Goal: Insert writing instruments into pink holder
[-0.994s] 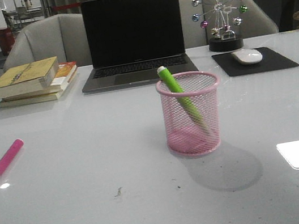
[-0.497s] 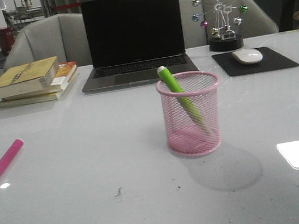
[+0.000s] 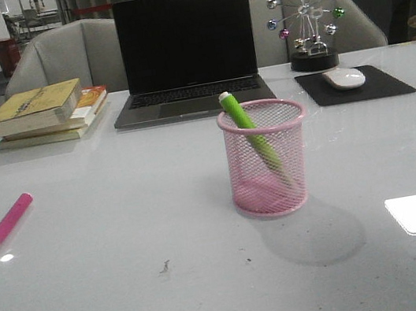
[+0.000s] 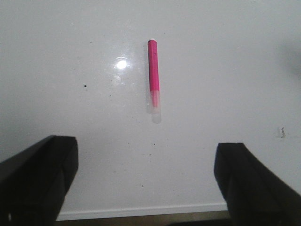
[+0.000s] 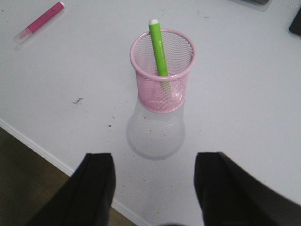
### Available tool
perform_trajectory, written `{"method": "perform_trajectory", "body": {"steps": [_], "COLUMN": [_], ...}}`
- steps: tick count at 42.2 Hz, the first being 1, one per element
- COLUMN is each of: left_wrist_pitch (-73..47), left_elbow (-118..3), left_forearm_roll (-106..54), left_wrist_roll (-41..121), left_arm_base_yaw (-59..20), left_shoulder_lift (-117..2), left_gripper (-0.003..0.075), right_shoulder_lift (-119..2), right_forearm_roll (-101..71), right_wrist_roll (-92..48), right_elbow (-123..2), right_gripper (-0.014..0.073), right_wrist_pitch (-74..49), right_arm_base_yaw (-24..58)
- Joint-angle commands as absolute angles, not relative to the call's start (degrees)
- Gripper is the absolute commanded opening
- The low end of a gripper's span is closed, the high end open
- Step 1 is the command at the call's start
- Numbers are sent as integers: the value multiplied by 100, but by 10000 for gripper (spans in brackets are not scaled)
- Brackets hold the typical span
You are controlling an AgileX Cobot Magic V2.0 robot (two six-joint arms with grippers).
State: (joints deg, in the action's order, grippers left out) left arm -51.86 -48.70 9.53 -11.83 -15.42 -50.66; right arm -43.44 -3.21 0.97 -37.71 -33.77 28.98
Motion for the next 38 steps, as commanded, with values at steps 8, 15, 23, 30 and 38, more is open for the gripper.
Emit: {"method": "perform_trajectory", "body": {"steps": [8, 15, 23, 30, 38], "left_wrist_pitch": [-5240, -5205, -5124, -4719, -5000], "left_elbow": [-5827, -6259, -6854, -7311, -8057], "left_forearm_roll": [1047, 859, 696, 776, 776], "left_wrist_roll": [-1268, -1268, -1062, -1062, -1020], "left_arm_base_yaw": [-1364, -944, -900, -1117, -1229], "left_shoulder_lift": [-6491, -7644, -8849, -9586, -10485], "left_gripper": [633, 633, 633, 633, 633], "right_shoulder_lift": [-4318, -4318, -4318, -4318, -4318], "right_forearm_roll": [-341, -341, -341, -341, -341], "right_wrist_roll": [88, 88, 88, 88, 88], "right_elbow": [-3931, -3931, -3931, -3931, -3931], "right_gripper": [488, 488, 488, 488, 488], "right_wrist_pitch": [-2977, -2977, -2977, -2977, -2977], "right_arm_base_yaw": [2886, 2886, 2886, 2886, 2886]}}
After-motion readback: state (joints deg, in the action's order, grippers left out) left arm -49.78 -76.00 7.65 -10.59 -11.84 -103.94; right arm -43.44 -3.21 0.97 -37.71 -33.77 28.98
